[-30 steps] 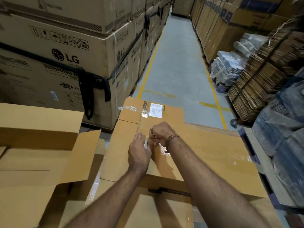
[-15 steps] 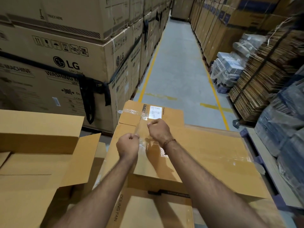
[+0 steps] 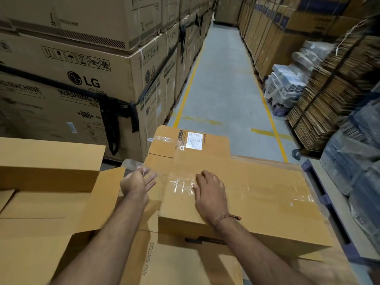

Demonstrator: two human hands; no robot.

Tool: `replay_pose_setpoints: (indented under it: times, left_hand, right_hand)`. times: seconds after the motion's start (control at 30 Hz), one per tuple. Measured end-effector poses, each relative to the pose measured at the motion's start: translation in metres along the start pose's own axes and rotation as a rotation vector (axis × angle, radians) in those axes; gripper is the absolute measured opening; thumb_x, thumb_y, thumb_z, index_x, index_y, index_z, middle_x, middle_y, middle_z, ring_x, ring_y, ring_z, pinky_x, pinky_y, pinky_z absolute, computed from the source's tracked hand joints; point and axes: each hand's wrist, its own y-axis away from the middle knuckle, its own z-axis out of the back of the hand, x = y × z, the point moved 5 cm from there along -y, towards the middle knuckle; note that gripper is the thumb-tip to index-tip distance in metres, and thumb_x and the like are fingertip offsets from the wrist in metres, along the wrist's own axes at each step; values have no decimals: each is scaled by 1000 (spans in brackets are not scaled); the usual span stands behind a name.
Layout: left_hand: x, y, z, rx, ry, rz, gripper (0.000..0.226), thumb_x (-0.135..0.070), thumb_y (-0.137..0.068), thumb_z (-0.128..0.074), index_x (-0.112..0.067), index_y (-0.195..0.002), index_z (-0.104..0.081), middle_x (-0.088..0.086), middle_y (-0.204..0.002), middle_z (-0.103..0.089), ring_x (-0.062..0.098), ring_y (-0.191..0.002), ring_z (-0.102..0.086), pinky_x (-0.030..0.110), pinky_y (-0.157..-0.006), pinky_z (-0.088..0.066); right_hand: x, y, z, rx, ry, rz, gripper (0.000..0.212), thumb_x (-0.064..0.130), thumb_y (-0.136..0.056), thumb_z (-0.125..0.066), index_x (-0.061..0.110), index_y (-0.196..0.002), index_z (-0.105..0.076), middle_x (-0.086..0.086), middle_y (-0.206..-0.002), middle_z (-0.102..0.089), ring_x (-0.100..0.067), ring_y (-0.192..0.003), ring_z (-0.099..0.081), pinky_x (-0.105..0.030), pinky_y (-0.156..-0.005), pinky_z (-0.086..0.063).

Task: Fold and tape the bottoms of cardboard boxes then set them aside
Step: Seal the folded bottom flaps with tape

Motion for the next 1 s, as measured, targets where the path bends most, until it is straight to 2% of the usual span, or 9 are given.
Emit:
replay_pose_setpoints:
  times: [0.13, 0.27, 0.47, 0.67, 0.73, 0.8, 0.9, 0.93, 1.0]
  left_hand:
    - [2, -16, 8, 214, -32, 211, 17, -25, -108, -48, -14, -109, -61, 4, -125, -72, 34, -102, -75, 53, -95, -57]
    - [-3, -13, 8, 331, 26, 353, 22, -36, -104, -56, -19, -116, -64, 6, -124, -75, 32, -115, -69, 56, -116, -37]
    - [-6, -4, 7, 414, 77, 444, 43, -34, -89, -66, -21, -130, -69, 12, -129, -72, 34, -124, -63, 70, -116, -19]
    - [-4, 3, 6, 400, 133, 483, 72, -45, -82, -68, -15, -145, -54, 21, -149, -55, 36, -137, -53, 72, -119, 0]
    - [-11, 11, 6, 279, 102, 410, 83, -44, -83, -70, -16, -155, -40, 20, -156, -47, 35, -140, -49, 64, -122, -14]
    - [-18, 11, 8, 50, 76, 265, 82, -45, -85, -71, -22, -155, -33, 18, -152, -45, 37, -133, -49, 53, -110, -39]
    - [-31, 13, 12, -220, -219, 16, 111, -56, -85, -73, -28, -166, -4, 11, -172, -8, 40, -152, -21, 56, -120, -26]
    - [-36, 14, 9, -244, -329, -62, 109, -55, -86, -74, -28, -166, -5, 11, -172, -6, 39, -151, -19, 57, -121, -24]
    - [-36, 11, -2, -162, -459, -201, 88, -54, -89, -72, -31, -161, -28, 10, -165, -26, 36, -146, -28, 59, -117, -31]
  right_hand:
    - [0, 3, -5, -24, -17, -3, 33, 36, -106, -37, 21, -125, -60, 3, -138, -54, -21, -129, -46, -39, -112, -38]
    - [-1, 3, -5, -63, -39, -11, 32, 33, -106, -39, 20, -124, -63, 2, -137, -58, -20, -128, -48, -40, -113, -39]
    - [-1, 4, -7, -96, -43, -18, 28, 29, -106, -43, 20, -123, -64, 2, -135, -60, -20, -127, -49, -39, -112, -39]
    - [-2, 5, -9, -101, -24, -11, 30, 28, -105, -42, 20, -124, -64, 3, -135, -59, -19, -127, -48, -38, -111, -39]
    - [-2, 5, -9, -109, -32, -27, 29, 28, -105, -43, 19, -120, -66, 2, -132, -61, -19, -126, -50, -38, -111, -41]
    - [-3, 7, -7, -138, -45, -47, 24, 29, -103, -46, 18, -108, -66, 2, -119, -63, -20, -114, -52, -39, -102, -45]
    - [-3, 7, -3, -181, -53, -52, 20, 35, -100, -52, 18, -96, -61, 3, -102, -57, -21, -96, -49, -39, -87, -47]
    - [-3, 7, -2, -180, -51, -50, 23, 40, -100, -51, 18, -94, -60, 3, -101, -55, -21, -95, -48, -38, -85, -46]
    - [-3, 6, 0, -172, -46, -48, 30, 48, -101, -47, 20, -93, -56, 4, -98, -51, -20, -92, -44, -37, -83, -42]
